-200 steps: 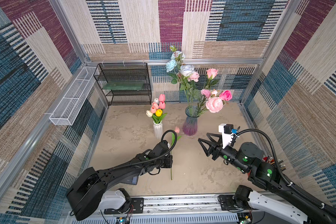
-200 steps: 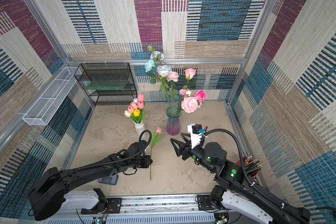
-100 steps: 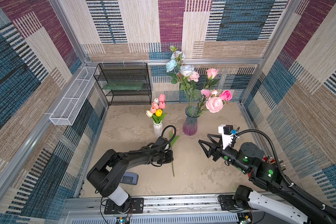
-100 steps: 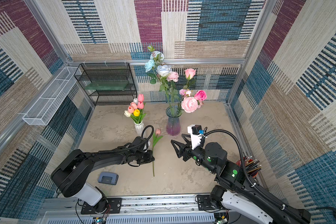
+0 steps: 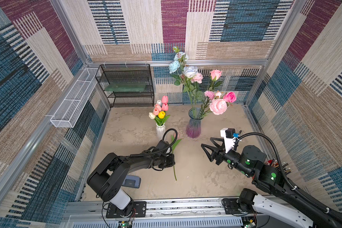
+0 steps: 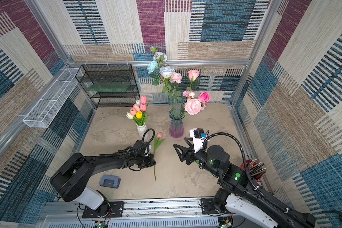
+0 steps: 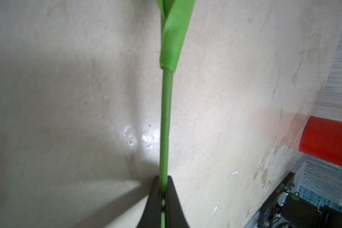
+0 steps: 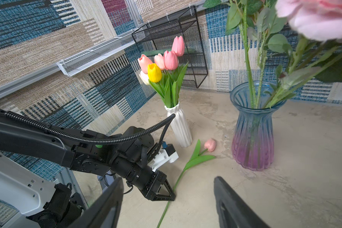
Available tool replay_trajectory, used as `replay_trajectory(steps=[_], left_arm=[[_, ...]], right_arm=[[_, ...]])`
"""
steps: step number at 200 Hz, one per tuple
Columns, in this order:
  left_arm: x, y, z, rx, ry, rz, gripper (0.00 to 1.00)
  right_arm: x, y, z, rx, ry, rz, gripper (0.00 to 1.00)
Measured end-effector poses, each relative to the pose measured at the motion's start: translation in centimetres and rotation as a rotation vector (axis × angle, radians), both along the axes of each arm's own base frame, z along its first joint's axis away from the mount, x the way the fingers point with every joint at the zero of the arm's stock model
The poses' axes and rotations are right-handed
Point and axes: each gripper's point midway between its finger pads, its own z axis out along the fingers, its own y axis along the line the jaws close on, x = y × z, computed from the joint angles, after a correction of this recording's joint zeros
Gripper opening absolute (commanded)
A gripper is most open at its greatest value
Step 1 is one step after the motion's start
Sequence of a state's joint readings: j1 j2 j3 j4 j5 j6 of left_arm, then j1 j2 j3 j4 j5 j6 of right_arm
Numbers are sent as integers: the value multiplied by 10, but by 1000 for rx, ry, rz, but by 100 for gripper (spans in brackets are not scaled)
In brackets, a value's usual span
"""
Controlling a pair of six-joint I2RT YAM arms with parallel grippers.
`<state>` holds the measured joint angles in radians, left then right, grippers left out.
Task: Pick out pink flowers from the vase
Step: Place the flower at the center of the board.
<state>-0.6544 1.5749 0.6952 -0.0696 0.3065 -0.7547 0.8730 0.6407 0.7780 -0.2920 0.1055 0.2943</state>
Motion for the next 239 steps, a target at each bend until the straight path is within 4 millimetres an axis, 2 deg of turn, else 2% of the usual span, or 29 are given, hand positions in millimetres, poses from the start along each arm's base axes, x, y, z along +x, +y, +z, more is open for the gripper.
replay_trajectory(steps=[59,116,172,186,202,218,239], left_arm=[[0,6,0,20,2,15,9],[2,19,15,48,-50,33,22],[-4,26,18,63,-48,21,24],[-5,27,30,52,-76,15,25],[-8,29,53,28,-128,2,26],[-14,29,83,0,-192,-18,27],[-29,31,130,-33,-294,-73,28]], right_arm=[[-1,-1,0,6,-4,1,74],[-4,-4,0,17,-8,1,74],[-4,-5,1,19,-11,1,74],[-4,-3,0,11,-12,7,73],[-4,3,-2,-16,-15,35,71],[-3,11,-10,-56,-13,60,59],[0,22,-18,-97,-46,101,56]])
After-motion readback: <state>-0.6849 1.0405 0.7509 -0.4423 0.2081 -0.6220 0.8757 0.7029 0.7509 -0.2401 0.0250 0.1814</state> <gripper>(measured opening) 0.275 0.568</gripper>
